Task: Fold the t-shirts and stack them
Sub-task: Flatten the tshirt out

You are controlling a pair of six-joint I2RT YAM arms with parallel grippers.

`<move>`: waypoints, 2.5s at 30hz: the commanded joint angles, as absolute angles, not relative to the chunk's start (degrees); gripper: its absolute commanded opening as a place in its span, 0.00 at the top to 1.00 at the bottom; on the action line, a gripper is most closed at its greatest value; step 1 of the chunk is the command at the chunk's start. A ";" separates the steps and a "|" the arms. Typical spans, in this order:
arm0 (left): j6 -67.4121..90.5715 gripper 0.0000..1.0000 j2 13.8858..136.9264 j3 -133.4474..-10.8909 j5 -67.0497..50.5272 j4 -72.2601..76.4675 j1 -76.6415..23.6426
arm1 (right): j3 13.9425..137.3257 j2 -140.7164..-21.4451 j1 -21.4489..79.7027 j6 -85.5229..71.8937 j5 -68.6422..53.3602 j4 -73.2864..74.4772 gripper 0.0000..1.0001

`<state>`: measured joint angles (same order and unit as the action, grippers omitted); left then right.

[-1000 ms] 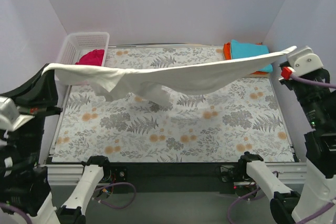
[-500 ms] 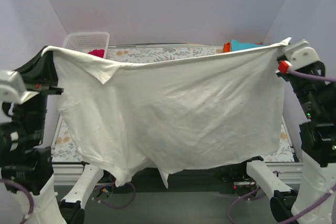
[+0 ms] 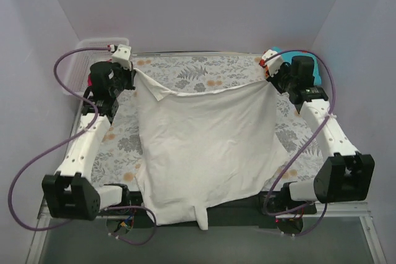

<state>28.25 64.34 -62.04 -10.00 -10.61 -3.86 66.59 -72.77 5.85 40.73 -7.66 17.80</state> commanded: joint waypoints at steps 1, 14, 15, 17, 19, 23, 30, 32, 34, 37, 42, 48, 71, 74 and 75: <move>26.72 1.00 75.02 -62.66 -11.34 3.85 -3.69 | 67.76 -81.09 5.98 40.70 -6.25 2.14 0.99; 35.93 0.64 136.41 -126.03 -8.60 -14.41 -2.55 | 111.71 -123.51 6.50 29.10 2.65 15.20 0.36; 36.64 0.59 134.93 -125.25 -9.57 -13.98 -2.20 | 111.01 -122.01 6.59 28.92 1.07 16.86 0.25; 36.04 0.53 128.52 -117.81 -12.30 -13.10 -2.28 | 107.85 -117.02 6.50 28.57 -3.59 19.06 0.18; 36.65 0.53 121.08 -107.91 -14.31 -12.57 -2.29 | 104.26 -113.92 6.59 28.57 -5.96 22.58 0.19; 37.17 0.56 109.47 -91.21 -18.18 -14.24 -2.29 | 95.75 -105.67 6.59 30.14 -7.91 26.45 0.32; 37.53 0.49 97.48 -71.30 -11.80 -19.68 -2.64 | 84.05 -100.81 6.68 34.27 -7.82 34.01 0.52; 37.71 0.48 96.33 -68.83 -9.77 -19.86 -2.64 | 81.49 -100.20 6.50 35.50 -6.16 33.84 0.54; 38.14 0.48 95.63 -66.36 -8.00 -20.04 -2.55 | 78.67 -100.37 6.42 36.12 -4.41 34.10 0.59; 37.97 0.48 96.06 -64.87 -8.00 -20.83 -2.64 | 75.51 -100.90 6.33 37.26 -2.73 34.01 0.62; 38.58 0.49 100.10 -63.90 -5.45 -22.67 -2.55 | 71.64 -103.18 6.24 38.32 -2.37 34.01 0.67; 38.15 0.75 102.31 -62.84 -3.61 -21.98 -1.94 | 65.58 -103.80 7.11 38.76 -3.78 35.15 0.73; 24.44 0.99 100.38 -65.32 -0.70 -23.82 -8.42 | 60.46 -100.27 6.78 42.71 -3.96 46.76 0.69; 22.24 0.96 100.11 -63.64 4.91 -22.33 -14.93 | 64.68 -102.39 3.52 42.63 -4.74 47.81 0.70; 21.54 0.89 101.24 -63.28 6.84 -21.98 -17.20 | 65.99 -102.31 3.34 42.63 -5.09 48.16 0.70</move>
